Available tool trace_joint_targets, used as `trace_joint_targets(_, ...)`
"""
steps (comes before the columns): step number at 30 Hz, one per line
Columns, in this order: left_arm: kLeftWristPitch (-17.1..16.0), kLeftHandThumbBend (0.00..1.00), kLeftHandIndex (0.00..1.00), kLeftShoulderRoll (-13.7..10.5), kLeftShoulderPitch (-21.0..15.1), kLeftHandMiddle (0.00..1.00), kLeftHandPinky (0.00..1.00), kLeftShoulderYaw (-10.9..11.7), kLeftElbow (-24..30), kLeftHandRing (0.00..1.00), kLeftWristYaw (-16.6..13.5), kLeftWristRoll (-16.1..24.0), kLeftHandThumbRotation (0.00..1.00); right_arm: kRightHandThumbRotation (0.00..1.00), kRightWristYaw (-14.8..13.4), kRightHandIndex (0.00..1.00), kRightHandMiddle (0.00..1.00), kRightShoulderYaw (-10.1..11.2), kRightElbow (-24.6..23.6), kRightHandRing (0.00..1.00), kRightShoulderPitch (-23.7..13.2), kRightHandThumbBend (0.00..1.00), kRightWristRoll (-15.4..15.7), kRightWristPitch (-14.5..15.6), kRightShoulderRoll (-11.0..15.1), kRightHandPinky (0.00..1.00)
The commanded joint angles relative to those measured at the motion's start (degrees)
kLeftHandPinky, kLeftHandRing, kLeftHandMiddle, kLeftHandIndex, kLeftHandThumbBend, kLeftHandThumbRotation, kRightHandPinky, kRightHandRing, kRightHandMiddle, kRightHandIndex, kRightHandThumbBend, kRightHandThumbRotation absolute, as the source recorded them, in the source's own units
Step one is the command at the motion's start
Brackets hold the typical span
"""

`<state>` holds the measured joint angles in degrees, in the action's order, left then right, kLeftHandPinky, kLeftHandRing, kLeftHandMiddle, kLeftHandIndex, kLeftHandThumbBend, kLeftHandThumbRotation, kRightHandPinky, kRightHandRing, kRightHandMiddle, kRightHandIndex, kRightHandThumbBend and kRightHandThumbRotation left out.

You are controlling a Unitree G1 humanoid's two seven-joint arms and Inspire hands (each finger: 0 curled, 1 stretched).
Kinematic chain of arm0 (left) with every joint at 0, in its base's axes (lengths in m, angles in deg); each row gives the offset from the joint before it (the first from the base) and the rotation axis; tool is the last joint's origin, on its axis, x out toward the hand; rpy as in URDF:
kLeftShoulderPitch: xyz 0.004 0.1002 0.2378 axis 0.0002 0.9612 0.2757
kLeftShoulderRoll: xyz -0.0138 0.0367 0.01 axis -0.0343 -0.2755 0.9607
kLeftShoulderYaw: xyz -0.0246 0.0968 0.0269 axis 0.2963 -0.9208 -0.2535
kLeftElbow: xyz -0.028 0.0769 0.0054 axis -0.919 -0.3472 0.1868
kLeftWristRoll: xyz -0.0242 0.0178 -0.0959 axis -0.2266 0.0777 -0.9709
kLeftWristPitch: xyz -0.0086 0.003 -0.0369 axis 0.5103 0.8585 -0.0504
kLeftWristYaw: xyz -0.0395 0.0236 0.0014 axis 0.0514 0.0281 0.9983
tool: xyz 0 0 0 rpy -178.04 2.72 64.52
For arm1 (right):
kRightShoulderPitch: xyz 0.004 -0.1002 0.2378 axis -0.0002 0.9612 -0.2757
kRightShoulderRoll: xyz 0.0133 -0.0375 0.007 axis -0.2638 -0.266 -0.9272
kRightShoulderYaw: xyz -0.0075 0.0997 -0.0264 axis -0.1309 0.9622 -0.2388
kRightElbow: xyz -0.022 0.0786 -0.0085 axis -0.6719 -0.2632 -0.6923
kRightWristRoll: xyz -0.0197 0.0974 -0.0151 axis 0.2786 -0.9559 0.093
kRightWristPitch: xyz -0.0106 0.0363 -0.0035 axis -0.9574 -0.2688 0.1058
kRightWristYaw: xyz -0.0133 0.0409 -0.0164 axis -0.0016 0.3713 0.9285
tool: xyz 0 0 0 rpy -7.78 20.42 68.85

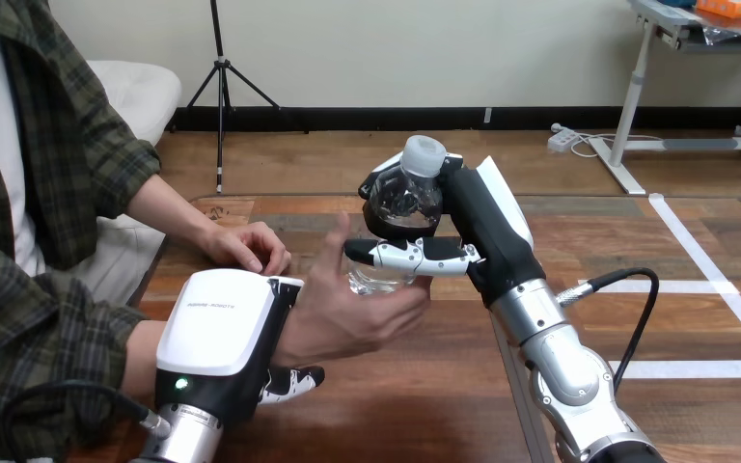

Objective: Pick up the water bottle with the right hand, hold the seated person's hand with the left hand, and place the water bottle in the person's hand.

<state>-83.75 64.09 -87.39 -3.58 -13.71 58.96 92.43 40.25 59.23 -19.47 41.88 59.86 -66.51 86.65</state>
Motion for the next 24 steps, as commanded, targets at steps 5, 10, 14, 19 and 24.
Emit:
trace_joint_targets(5, -0.87, 0.87, 0.36, 0.91, -0.41, 0.38, 0.33, -0.77, 1.85, 0.35, 0.94, -0.15, 0.0, 0.0, 3.28, 0.48, 0.47, 1.35, -6.38, 0.41, -0.05, 0.72, -4.53, -2.28, 0.59, 0.35)
trace_joint_targets(10, -0.96, 0.87, 0.36, 0.92, -0.37, 0.38, 0.33, -0.67, 1.88, 0.35, 1.2, -0.39, 0.0, 0.0, 4.22, 0.48, 0.46, 1.23, -8.18, 0.4, 1.22, 0.72, -4.91, -2.29, 0.89, 0.34)
trace_joint_targets(14, -0.99, 0.87, 0.36, 0.9, -0.33, 0.38, 0.33, -0.52, 2.0, 0.35, 1.57, -0.61, 0.0, 0.0, 5.35, 0.47, 0.46, 1.15, -9.77, 0.39, 2.4, 0.72, -5.57, -2.34, 1.0, 0.33)
trace_joint_targets(19, -1.05, 0.87, 0.37, 0.89, -0.39, 0.38, 0.34, -0.45, 1.9, 0.35, 1.56, -0.58, 0.0, 0.0, 7.03, 0.47, 0.45, 1.11, -11.61, 0.38, 3.65, 0.73, -6.87, -2.05, 0.87, 0.32)
trace_joint_targets(24, -1.13, 0.87, 0.37, 0.91, -0.44, 0.38, 0.34, -0.36, 1.76, 0.35, 1.61, -0.64, 0.0, 0.0, 8.92, 0.47, 0.45, 0.83, -14.02, 0.38, 5.23, 0.73, -8.22, -1.31, 0.92, 0.33)
